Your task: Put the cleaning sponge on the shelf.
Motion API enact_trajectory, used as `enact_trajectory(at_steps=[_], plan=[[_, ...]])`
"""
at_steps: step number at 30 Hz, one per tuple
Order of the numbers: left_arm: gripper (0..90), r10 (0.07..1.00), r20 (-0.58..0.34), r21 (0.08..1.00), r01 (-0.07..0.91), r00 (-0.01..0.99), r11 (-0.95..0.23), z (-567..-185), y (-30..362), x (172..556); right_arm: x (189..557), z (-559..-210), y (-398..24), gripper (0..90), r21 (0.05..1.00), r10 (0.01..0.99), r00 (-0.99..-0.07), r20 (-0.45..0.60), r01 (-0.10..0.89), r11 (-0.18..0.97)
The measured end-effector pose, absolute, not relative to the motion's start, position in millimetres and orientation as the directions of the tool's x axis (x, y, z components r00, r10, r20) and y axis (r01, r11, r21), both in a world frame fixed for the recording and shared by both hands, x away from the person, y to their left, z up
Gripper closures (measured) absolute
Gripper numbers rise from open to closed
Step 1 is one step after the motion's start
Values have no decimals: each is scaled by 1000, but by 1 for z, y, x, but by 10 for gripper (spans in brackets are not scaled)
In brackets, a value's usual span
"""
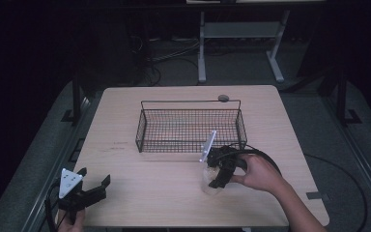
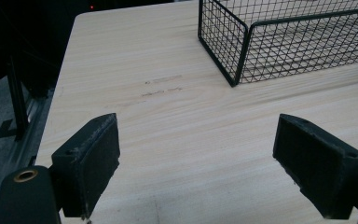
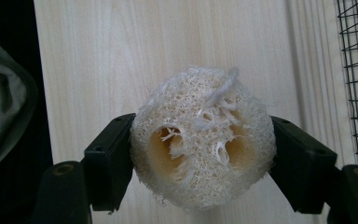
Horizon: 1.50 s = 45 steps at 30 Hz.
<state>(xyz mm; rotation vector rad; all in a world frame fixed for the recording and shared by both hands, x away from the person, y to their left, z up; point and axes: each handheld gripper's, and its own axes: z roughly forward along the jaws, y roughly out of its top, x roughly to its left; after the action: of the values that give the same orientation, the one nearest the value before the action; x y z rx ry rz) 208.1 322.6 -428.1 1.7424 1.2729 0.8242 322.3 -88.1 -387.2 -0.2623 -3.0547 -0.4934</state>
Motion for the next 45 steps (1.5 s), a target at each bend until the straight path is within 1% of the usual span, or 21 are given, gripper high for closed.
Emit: enact_trajectory(at_steps=[10,23,30,40,45], plan=[[138,959,46,886,432,281,-169,-428,322,208,323,-372,-88,278,336,150,-987,54,159,928],[138,959,45,886,432,278,-167,-428,322,207,325,-355,-85,278,349,143,-989,48,151,925],[138,961,37,890,429,275,-156,-427,323,207,330,-345,-85,278,356,136,-990,47,144,923],[138,959,33,889,430,282,-157,-428,323,207,341,-331,-81,278,343,138,-989,47,146,928],[138,959,31,889,430,283,-156,-428,322,207,346,-323,-79,278,351,124,-991,53,135,927]])
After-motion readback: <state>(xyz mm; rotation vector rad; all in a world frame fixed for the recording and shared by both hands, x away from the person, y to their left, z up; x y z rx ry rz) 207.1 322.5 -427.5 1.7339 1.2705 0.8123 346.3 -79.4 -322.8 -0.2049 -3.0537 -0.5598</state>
